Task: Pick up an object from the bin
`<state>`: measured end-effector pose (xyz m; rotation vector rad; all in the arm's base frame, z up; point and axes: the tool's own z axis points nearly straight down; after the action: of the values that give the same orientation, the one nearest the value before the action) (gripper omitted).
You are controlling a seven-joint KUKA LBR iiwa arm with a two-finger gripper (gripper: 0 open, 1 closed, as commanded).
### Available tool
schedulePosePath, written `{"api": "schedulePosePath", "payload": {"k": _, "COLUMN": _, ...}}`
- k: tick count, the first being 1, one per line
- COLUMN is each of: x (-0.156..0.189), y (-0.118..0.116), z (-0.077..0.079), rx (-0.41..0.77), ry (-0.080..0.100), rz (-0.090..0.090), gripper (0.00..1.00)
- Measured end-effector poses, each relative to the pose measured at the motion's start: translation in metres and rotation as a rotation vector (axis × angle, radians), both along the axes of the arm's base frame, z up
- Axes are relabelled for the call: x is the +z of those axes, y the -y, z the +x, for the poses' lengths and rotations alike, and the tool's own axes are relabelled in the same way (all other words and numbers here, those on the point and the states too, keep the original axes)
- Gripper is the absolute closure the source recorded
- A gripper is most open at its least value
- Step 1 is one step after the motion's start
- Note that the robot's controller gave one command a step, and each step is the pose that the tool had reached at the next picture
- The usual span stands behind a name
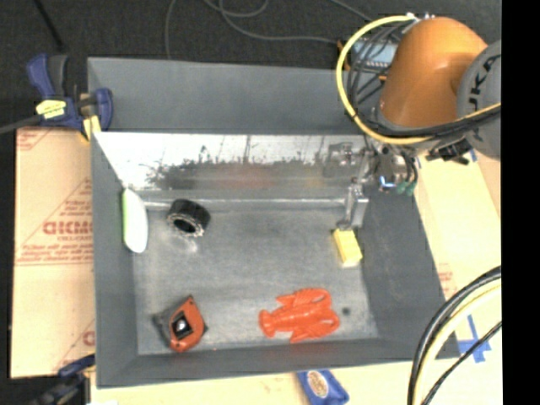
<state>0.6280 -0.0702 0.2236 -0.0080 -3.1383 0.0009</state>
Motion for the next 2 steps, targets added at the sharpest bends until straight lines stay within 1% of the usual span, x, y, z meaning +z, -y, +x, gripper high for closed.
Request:
{"api": "schedulePosePath", "payload": {"k": 1, "x": 0.005, "y": 0.000, "z": 0.001, "rx": 0.001, "ry": 0.008, "rz": -0.002, "gripper": 0.00}}
{"api": "schedulePosePath", "payload": {"k": 2, "x": -0.058, "y": -0.014, "z": -0.048, "rx": 0.090, "ry": 0.009, "rz": -0.002, "gripper": 0.00}}
